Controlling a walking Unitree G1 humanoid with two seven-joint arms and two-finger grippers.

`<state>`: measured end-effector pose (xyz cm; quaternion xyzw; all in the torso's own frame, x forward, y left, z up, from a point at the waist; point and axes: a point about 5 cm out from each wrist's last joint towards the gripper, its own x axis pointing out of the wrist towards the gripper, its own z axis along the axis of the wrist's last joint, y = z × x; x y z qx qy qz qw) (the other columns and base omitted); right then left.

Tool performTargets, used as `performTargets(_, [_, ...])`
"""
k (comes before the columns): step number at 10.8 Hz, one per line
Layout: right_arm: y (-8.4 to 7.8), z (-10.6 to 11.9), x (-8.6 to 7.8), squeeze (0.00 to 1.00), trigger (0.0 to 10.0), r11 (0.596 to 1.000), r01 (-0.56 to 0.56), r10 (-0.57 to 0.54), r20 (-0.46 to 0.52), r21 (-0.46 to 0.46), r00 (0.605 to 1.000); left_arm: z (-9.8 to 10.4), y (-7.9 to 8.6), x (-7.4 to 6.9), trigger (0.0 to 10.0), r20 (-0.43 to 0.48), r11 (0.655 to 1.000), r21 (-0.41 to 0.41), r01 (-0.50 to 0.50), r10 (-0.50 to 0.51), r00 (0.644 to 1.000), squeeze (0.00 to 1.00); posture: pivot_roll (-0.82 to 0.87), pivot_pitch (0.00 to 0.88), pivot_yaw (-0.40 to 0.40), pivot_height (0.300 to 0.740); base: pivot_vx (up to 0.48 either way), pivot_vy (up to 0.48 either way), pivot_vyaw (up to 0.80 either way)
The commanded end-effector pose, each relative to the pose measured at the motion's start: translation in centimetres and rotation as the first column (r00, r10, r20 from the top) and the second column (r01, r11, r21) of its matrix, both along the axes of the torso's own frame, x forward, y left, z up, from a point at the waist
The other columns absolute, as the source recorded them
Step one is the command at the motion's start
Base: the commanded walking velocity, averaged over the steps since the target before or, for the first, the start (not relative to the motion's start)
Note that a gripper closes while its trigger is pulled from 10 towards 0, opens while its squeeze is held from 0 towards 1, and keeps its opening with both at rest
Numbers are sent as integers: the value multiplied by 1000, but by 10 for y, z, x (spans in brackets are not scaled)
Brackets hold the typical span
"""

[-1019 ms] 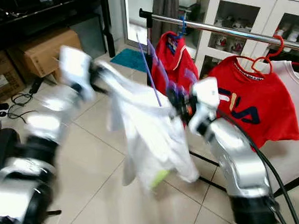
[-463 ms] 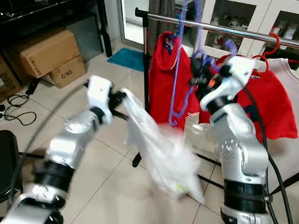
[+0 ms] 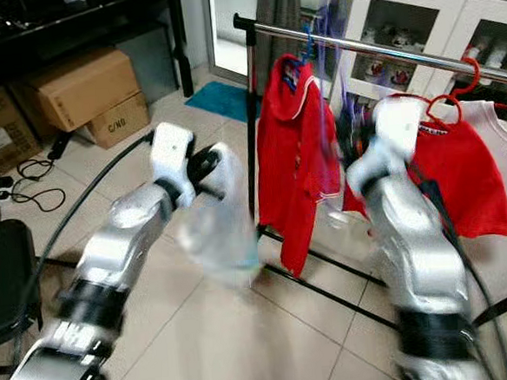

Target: Hang hanger

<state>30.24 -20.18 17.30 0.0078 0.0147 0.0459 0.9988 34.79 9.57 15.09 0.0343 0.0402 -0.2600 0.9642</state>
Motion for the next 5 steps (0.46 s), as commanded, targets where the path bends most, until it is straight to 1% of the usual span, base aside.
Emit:
performTargets(1, [0,-7,-1,0,3765,1000,3,-3,-48,-9,999,-1,2,-1,0,-8,1000,14,-8,8,1000,0,-72,0,10,740,0,0,0])
performTargets(2, [-1,-51,-46,0,10000,980,-171,134,-294,-103,946,-26,31,-19,3412,-30,996,42,-76,78,997,0,-77,0,16,740,0,0,0])
performTargets(3, [-8,-71,-67,0,10000,990,-83,32,-390,-116,920,-38,42,-31,10000,-67,994,50,-96,100,993,0,-89,0,29,740,0,0,-800])
performTargets(4, [-10,-77,-74,0,10000,988,-43,-22,-414,-147,910,-43,49,-38,10000,-72,992,61,-114,118,990,0,-94,0,34,740,0,0,-800])
performTargets(5, [-12,-81,-80,0,10000,988,4,-69,-419,-154,905,-51,59,-48,10000,-59,985,112,-133,140,988,0,-95,0,37,740,0,0,-800])
